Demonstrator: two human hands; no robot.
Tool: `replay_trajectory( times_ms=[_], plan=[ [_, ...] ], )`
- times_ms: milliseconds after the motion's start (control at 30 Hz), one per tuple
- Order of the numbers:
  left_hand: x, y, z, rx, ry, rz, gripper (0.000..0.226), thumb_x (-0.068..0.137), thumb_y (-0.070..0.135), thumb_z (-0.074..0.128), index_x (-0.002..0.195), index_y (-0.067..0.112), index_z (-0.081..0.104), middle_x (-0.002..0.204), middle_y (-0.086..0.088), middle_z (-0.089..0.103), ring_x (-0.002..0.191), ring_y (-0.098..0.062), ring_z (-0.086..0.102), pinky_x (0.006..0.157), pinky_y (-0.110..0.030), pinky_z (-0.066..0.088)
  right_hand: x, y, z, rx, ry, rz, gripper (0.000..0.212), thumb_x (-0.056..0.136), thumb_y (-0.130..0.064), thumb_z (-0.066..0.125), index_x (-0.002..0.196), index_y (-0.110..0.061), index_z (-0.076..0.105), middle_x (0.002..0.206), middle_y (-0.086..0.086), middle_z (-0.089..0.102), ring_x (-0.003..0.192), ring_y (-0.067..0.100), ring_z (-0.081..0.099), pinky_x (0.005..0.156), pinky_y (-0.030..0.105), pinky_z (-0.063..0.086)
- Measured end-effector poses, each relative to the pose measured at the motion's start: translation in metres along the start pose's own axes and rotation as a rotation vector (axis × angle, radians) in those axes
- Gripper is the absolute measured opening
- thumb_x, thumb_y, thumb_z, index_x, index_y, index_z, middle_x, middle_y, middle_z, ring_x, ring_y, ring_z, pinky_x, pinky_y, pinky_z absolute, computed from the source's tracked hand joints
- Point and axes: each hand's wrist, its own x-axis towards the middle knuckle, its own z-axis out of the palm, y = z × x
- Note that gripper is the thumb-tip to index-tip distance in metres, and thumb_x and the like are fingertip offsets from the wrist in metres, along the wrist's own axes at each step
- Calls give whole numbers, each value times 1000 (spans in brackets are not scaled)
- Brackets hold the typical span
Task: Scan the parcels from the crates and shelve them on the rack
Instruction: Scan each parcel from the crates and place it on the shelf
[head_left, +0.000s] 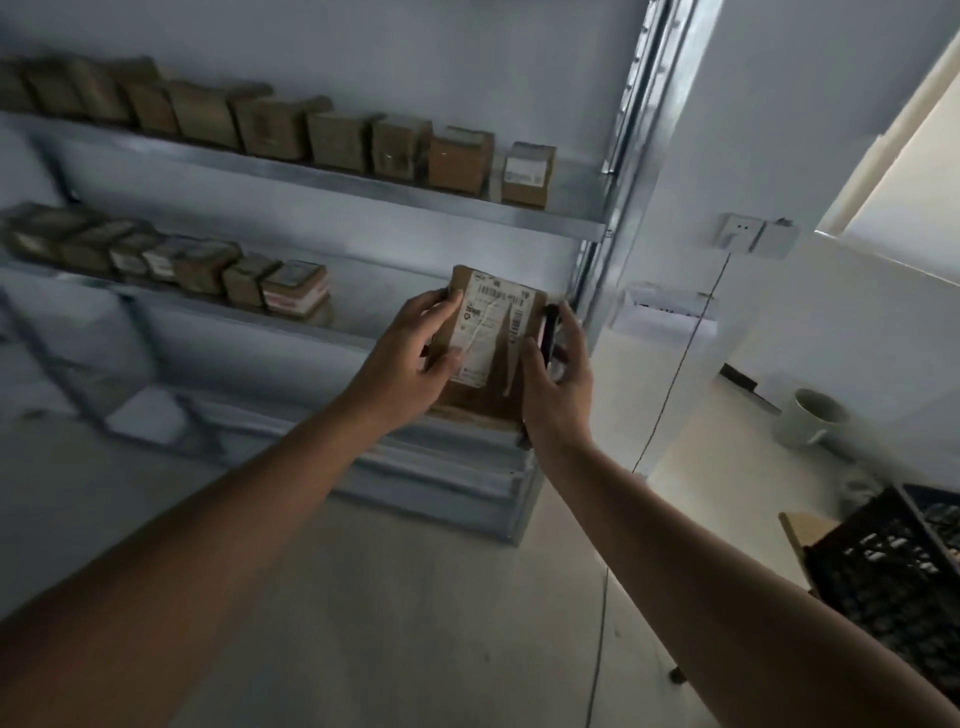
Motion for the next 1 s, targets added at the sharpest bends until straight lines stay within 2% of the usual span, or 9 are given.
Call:
replay_trajectory(
  times_ms=[167,233,367,533,667,833,933,1000],
  plan=[
    [27,-78,-23,34,26,-80,69,101,11,67,162,14,36,159,-6,39,141,-4,37,102,4,30,55,37,70,-62,-53,24,55,106,-39,63,151,-59,41,152,5,48,126,32,64,82,53,67],
    [43,-111,-28,43,28,-112,69,99,8,69,161,11,38,158,-9,40,139,-1,37,102,4,31,82,55,98,-78,-69,31,54,106,-38,63,150,-61,42,150,4,50,128,32,63,87,55,65],
    [81,-183,-35,49,20,-198,71,97,5,71,160,9,39,159,-11,40,143,-9,39,104,-1,35,143,93,153,-70,-116,82,54,107,-34,62,147,-64,42,151,5,47,131,32,61,88,56,65],
    [121,-261,-45,31,14,-312,71,98,3,69,161,11,38,163,-4,35,134,12,32,98,4,33,206,130,213,-123,-159,142,54,107,-36,61,146,-67,38,152,4,48,127,31,63,86,56,65],
    [149,-314,-58,-9,-13,-386,71,99,6,68,162,15,36,164,0,33,136,6,34,102,-2,38,243,152,259,-186,-145,168,55,107,-37,60,150,-62,38,150,5,51,126,32,64,86,56,65],
    [175,-389,-77,-41,-78,-418,71,100,7,67,163,14,34,164,-3,33,139,1,32,97,4,35,277,179,320,-221,-117,228,56,108,-31,60,154,-54,38,152,7,50,128,33,64,89,57,64],
    [188,-437,-88,-58,-131,-406,72,100,8,67,163,13,33,165,-3,33,137,9,26,104,2,29,291,197,356,-238,-72,246,57,108,-27,60,157,-47,38,152,8,50,131,32,61,92,60,62],
    [196,-468,-95,-80,-183,-401,73,100,9,67,164,15,32,165,-2,33,136,11,23,112,-8,29,298,209,377,-272,-26,270,58,108,-27,60,157,-47,38,150,6,52,128,32,63,90,62,62]
  ],
)
